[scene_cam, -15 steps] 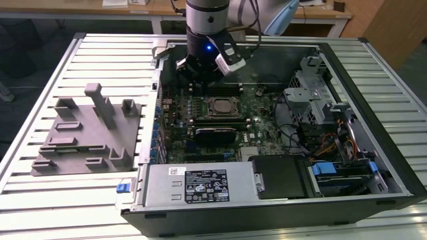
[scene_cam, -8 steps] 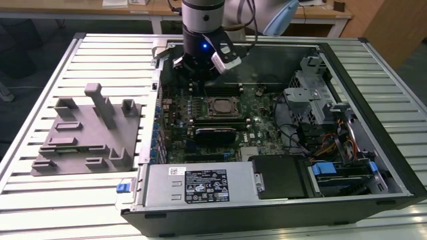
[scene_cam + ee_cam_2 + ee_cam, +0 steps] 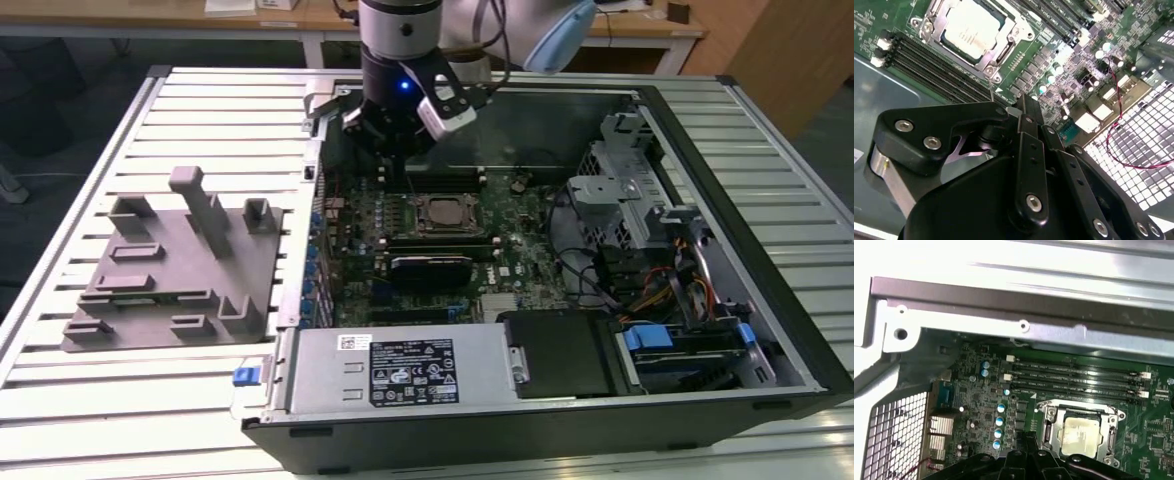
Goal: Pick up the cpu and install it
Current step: 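Install the first cpu locking lever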
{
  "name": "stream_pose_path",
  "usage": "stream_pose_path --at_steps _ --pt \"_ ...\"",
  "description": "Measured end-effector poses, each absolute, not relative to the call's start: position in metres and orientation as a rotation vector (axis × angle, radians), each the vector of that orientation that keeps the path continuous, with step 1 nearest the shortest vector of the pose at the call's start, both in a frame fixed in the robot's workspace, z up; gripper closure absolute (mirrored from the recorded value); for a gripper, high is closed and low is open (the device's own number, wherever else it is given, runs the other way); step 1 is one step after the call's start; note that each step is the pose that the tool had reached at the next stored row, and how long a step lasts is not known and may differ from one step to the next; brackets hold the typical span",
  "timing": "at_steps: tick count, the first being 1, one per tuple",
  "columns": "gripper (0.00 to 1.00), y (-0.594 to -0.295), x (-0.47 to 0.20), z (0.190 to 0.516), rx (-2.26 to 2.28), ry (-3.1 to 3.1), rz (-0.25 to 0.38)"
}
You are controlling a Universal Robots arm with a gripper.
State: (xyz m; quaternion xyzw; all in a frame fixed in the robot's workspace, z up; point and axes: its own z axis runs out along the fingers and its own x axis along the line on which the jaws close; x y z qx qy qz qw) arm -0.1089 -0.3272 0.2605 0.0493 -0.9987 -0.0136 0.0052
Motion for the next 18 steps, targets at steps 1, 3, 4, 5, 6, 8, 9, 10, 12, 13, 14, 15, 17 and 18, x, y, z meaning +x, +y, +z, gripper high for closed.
stream_pose_path --at_steps 1,3,4,5,6,8,9,10,12,13,14,15,17,18 --pt "0.89 -0.3270 -0.1092 0.2605 0.155 -3.127 -0.043" --pt "0.89 -0.3269 -0.1099 0.2603 0.155 -3.127 -0.044" --pt "0.89 -0.3269 -0.1101 0.2603 0.155 -3.127 -0.044" --pt "0.89 -0.3269 -0.1103 0.2601 0.155 -3.128 -0.046" --pt "0.89 -0.3269 -0.1105 0.2600 0.155 -3.128 -0.047" --pt "0.89 -0.3269 -0.1109 0.2599 0.155 -3.128 -0.049" --pt "0.89 -0.3269 -0.1110 0.2598 0.155 -3.128 -0.049" --pt "0.89 -0.3269 -0.1113 0.2598 0.155 -3.128 -0.049" --pt "0.89 -0.3269 -0.1118 0.2598 0.155 -3.129 -0.049" --pt "0.89 -0.3269 -0.1120 0.2597 0.155 -3.129 -0.049" --pt "0.89 -0.3269 -0.1123 0.2597 0.155 -3.129 -0.049" --pt "0.89 -0.3269 -0.1127 0.2597 0.155 -3.129 -0.049" --pt "0.89 -0.3266 -0.1134 0.2597 0.155 -3.129 -0.049" --pt "0.89 -0.3262 -0.1137 0.2598 0.155 -3.129 -0.049"
